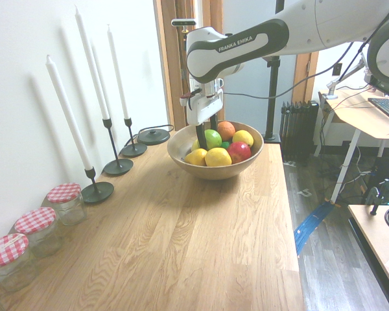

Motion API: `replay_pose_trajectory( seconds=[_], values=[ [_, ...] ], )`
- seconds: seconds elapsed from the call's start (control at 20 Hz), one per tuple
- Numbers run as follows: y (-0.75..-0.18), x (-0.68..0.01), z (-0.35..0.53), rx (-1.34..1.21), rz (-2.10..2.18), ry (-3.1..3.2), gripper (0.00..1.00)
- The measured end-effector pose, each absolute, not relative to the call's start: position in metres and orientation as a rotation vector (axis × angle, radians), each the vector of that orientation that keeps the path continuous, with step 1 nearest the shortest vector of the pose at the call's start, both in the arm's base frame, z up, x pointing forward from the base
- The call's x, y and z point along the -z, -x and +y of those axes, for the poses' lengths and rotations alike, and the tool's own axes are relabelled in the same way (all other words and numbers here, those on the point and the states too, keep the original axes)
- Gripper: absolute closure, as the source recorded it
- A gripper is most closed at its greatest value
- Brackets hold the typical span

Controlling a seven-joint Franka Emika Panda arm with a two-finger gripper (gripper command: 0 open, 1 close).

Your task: Take green apple out of the basket

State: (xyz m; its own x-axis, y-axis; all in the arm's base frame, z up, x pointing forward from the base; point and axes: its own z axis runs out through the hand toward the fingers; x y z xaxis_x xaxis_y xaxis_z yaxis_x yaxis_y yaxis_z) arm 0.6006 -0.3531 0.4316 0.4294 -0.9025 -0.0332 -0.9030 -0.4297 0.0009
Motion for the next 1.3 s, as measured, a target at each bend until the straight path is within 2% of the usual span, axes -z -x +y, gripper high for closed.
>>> replay_pose_trajectory(
  seconds=[0.2,0.35,0.6,0.8,1.05,1.3],
  values=[
    [-0.601,-0.44,-0.348,-0.026,1.657,2.644,1.0],
    [-0.607,-0.474,-0.32,0.041,1.594,2.662,1.0],
    [-0.612,-0.558,-0.216,0.173,1.443,2.701,1.0],
    [-0.611,-0.587,-0.116,0.22,1.339,2.757,1.0],
    [-0.606,-0.582,-0.029,0.261,1.27,2.81,1.0],
    [-0.604,-0.539,-0.005,0.229,1.269,2.829,1.0]
  ],
)
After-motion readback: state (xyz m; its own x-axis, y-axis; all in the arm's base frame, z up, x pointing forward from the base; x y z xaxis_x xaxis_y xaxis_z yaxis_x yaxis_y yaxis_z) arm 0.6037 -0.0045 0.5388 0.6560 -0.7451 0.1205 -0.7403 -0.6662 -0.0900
